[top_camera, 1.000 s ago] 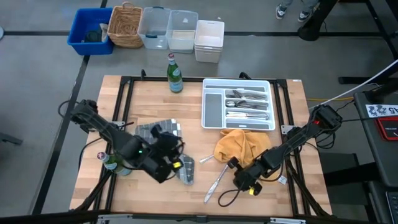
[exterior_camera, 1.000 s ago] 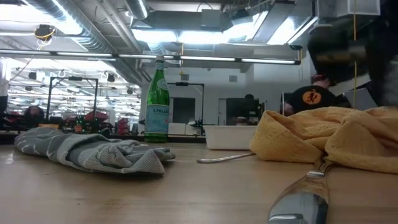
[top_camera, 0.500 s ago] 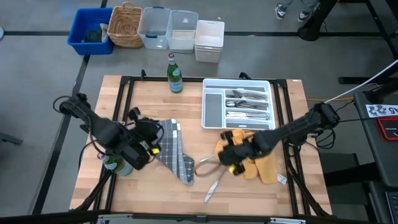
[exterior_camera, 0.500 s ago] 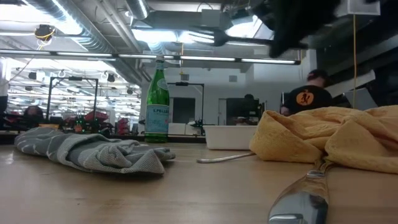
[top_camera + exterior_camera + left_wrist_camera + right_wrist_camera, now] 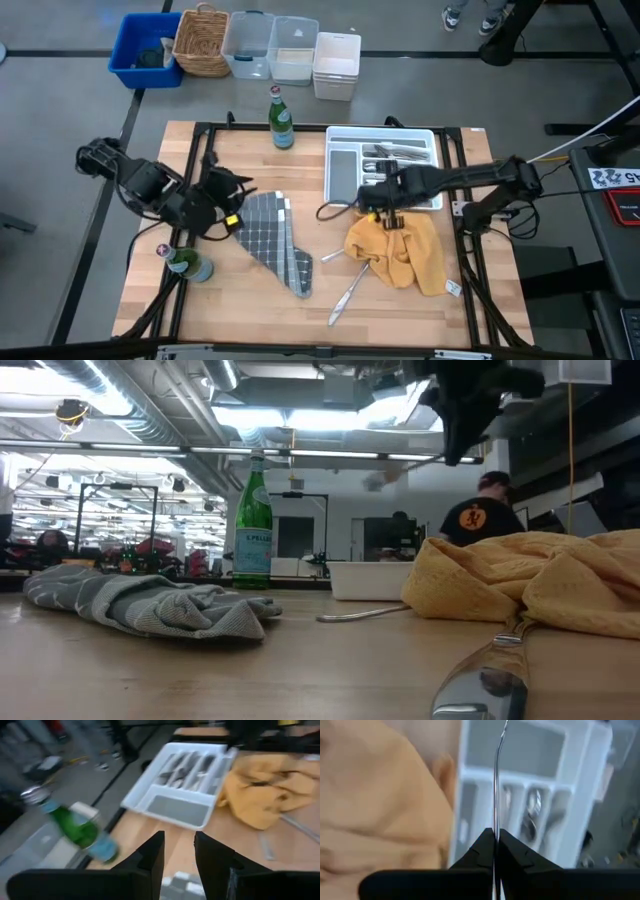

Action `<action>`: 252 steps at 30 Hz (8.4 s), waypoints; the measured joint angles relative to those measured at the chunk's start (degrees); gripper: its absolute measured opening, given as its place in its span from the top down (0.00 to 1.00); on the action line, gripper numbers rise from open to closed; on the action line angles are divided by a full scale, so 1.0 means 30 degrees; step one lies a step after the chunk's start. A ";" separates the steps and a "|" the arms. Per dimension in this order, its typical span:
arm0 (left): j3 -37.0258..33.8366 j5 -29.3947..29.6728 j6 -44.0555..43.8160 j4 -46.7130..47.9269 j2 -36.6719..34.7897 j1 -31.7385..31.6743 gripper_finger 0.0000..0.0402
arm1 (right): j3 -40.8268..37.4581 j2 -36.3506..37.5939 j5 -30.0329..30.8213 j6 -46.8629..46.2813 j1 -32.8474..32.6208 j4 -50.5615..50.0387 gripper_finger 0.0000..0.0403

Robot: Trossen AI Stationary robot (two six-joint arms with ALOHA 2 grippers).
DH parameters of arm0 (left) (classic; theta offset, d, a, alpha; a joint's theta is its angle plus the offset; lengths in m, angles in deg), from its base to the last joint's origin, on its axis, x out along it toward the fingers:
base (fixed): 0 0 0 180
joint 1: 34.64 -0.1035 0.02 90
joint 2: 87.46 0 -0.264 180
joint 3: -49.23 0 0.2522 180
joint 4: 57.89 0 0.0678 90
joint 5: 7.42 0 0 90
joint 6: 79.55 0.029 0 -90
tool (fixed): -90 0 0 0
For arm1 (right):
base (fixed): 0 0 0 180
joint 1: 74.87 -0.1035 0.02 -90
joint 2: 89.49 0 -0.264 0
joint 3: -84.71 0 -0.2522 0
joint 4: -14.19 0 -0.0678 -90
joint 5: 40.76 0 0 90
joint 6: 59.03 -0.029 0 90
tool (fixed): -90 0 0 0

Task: Sort silverware
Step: Put the silver fork into the cutlery tray, then put the silver knife into the cutlery tray

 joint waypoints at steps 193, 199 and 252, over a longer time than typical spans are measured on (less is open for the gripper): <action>-1.9329 -1.6847 0.4235 -1.9658 -0.9618 -1.4200 0.76 | -0.2839 -0.8282 -0.7909 0.4423 -0.7003 1.3575 0.89; -1.9329 -1.6847 0.4312 -1.9664 -0.9618 -1.4200 0.76 | -0.2777 -0.8318 -0.7887 0.3012 -0.6989 1.3661 0.91; -1.9329 -1.6847 0.4377 -1.9687 -0.9621 -1.4200 0.76 | 0.4232 -0.8369 -0.6371 0.1285 -0.5209 0.7736 0.89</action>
